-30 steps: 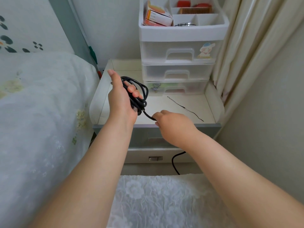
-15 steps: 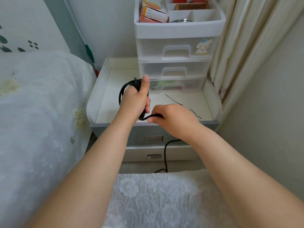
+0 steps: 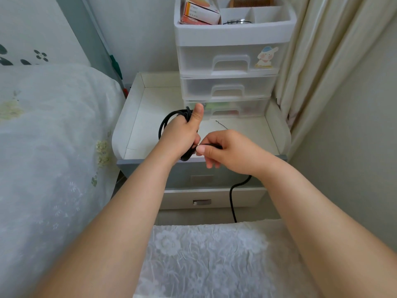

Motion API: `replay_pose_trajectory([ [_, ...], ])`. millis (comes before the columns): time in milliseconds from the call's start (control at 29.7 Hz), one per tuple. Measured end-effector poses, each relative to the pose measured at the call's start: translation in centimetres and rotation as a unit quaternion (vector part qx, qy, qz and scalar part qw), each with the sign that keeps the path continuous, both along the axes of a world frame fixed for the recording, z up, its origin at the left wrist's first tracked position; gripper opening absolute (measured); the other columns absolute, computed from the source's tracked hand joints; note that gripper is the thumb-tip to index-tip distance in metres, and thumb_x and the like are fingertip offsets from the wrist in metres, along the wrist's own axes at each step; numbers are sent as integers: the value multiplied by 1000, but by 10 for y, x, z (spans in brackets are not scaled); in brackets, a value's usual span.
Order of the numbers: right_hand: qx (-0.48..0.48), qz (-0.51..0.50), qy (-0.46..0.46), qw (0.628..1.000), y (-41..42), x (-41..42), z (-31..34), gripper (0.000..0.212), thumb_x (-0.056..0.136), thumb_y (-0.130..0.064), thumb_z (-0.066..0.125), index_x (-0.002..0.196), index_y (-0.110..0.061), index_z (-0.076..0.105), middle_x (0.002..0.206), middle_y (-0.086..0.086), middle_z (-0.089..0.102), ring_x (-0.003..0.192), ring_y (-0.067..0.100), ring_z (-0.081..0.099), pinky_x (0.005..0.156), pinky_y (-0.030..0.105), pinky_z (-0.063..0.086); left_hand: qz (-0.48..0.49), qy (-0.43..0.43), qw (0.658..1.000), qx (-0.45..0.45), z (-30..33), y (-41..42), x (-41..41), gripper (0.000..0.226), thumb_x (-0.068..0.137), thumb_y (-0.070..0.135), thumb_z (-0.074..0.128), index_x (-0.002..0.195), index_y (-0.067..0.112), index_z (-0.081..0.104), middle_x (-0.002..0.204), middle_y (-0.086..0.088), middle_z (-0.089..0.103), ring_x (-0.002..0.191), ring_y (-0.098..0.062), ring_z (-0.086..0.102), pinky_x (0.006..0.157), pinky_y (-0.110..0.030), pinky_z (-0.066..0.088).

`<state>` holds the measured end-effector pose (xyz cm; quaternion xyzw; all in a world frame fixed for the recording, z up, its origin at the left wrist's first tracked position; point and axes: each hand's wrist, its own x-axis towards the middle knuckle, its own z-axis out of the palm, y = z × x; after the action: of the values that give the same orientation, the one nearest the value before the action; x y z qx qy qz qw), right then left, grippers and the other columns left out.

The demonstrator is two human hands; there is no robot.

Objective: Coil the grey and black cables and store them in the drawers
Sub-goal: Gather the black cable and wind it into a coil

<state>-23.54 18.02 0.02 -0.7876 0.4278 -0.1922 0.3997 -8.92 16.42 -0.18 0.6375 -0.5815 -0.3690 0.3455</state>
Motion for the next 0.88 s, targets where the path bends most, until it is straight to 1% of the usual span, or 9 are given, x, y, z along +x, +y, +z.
replay_pose_trajectory([
  [168, -60, -52, -50, 996, -3, 0, 0, 18, 83, -37, 68, 68, -30, 61, 57, -22, 64, 58, 0, 56, 66, 35, 50, -84, 51, 990, 102, 5, 7, -2, 73, 89, 70, 21, 70, 8, 54, 42, -1, 54, 39, -12, 54, 39, -12, 41],
  [269, -64, -81, -86, 991, -8, 0, -2, 36, 70, -45, 76, 63, -27, 46, 55, -10, 64, 62, 10, 61, 68, 39, 47, -131, 97, 974, 158, 6, 10, -2, 77, 89, 69, 20, 73, 5, 58, 48, -3, 55, 43, -15, 57, 48, -21, 49],
  [370, -37, -104, -96, 989, -16, -4, -3, 48, 60, -55, 77, 66, -24, 40, 55, 2, 58, 61, 26, 58, 63, 43, 44, -159, 143, 959, 187, 6, 11, -2, 79, 88, 70, 19, 86, 5, 63, 50, -3, 54, 46, -17, 57, 50, -24, 48],
  [472, -18, -112, -98, 989, -19, -7, -3, 49, 66, -41, 81, 68, -21, 37, 59, -9, 41, 59, 11, 38, 62, 30, 32, -171, 179, 946, 209, 4, 11, -1, 72, 85, 74, 19, 87, 11, 55, 47, 0, 46, 41, -15, 47, 48, -24, 41],
  [606, 44, -86, -157, 983, -24, -13, -2, 36, 76, -26, 77, 72, -17, 42, 74, 5, 44, 72, 15, 43, 72, 31, 36, -191, 208, 937, 205, 2, 9, 3, 72, 68, 81, 31, 82, 15, 54, 48, 2, 42, 41, -12, 41, 52, -27, 37],
  [674, 65, -69, -178, 979, -27, -18, -1, 29, 81, -20, 73, 75, -13, 46, 79, 9, 44, 76, 18, 43, 76, 33, 36, -216, 242, 925, 200, 1, 10, 4, 78, 58, 80, 44, 94, 11, 50, 51, 3, 43, 42, -10, 42, 50, -26, 42],
  [775, 82, -60, -208, 973, -27, -23, 0, 23, 84, -14, 68, 76, -11, 47, 77, 10, 44, 77, 19, 43, 79, 32, 38, -269, 303, 893, 195, -1, 10, 8, 71, 52, 66, 75, 87, 9, 52, 56, 4, 47, 46, -9, 46, 49, -22, 46],
  [842, 85, -59, -215, 971, -27, -22, -1, 21, 85, -14, 67, 76, -11, 48, 77, 9, 45, 77, 20, 44, 79, 32, 39, -289, 273, 900, 178, 0, 11, 9, 43, 60, 42, 87, 72, 13, 56, 54, 2, 48, 47, -10, 47, 50, -24, 46],
  [876, 86, -58, -217, 971, -27, -22, -2, 22, 85, -15, 68, 75, -12, 48, 78, 11, 46, 77, 20, 46, 79, 33, 40, -286, 246, 911, 168, 1, 11, 9, 33, 68, 29, 83, 69, 11, 55, 53, 1, 48, 47, -11, 47, 51, -25, 45],
])
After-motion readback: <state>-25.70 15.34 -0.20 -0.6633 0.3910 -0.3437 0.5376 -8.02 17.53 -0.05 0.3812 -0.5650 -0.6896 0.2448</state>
